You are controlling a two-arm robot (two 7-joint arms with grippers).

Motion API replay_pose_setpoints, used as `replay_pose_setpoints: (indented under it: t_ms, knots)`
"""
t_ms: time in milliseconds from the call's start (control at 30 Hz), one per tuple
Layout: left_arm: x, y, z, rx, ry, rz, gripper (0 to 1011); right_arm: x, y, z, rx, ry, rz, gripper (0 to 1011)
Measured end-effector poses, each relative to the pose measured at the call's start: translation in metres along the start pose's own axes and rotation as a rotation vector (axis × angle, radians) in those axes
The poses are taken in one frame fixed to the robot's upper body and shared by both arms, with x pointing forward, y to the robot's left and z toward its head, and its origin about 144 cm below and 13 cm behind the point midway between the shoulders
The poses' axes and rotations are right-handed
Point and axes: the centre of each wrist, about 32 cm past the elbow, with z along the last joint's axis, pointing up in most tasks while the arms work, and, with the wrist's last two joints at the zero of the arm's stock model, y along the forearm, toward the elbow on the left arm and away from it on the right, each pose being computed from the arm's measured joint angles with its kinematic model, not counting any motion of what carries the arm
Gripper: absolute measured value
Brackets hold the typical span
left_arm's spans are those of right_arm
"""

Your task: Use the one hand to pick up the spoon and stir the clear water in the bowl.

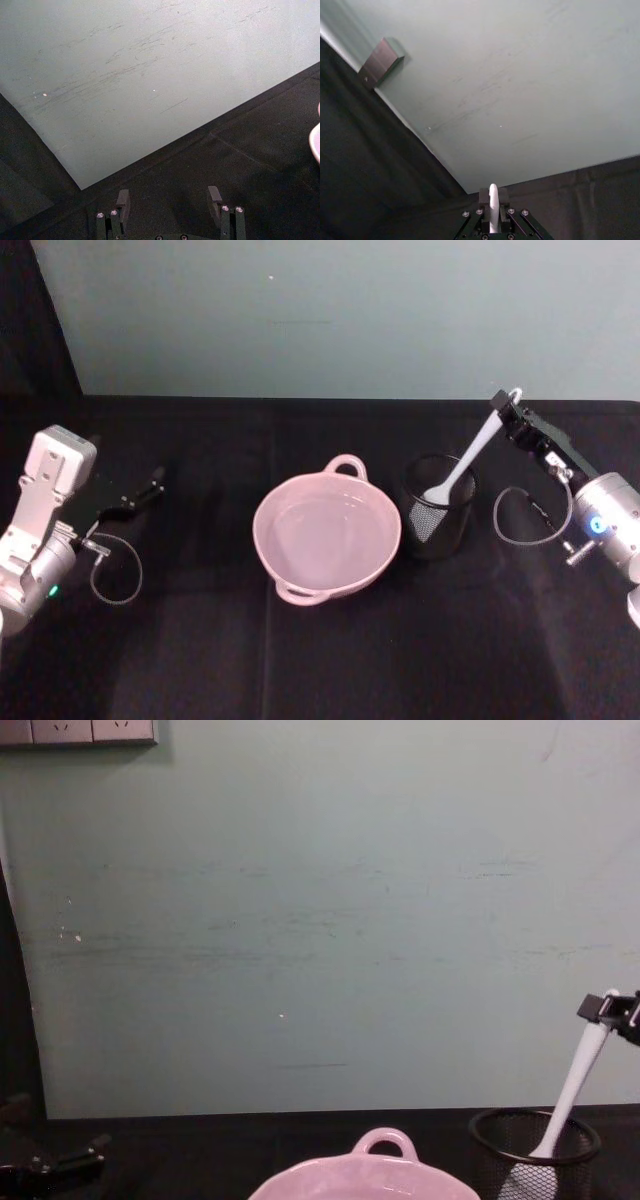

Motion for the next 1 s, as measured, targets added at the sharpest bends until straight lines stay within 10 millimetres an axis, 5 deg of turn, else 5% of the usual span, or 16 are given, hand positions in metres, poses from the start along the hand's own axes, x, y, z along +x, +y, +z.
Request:
replay_pose_setpoints:
  t_ms: [1000]
  knots:
    - [0.000, 0.000, 0.000, 0.000, 0.000, 0.000, 1011, -0.064, 0.019, 0.082, -0.066, -0.462, 0.225, 109]
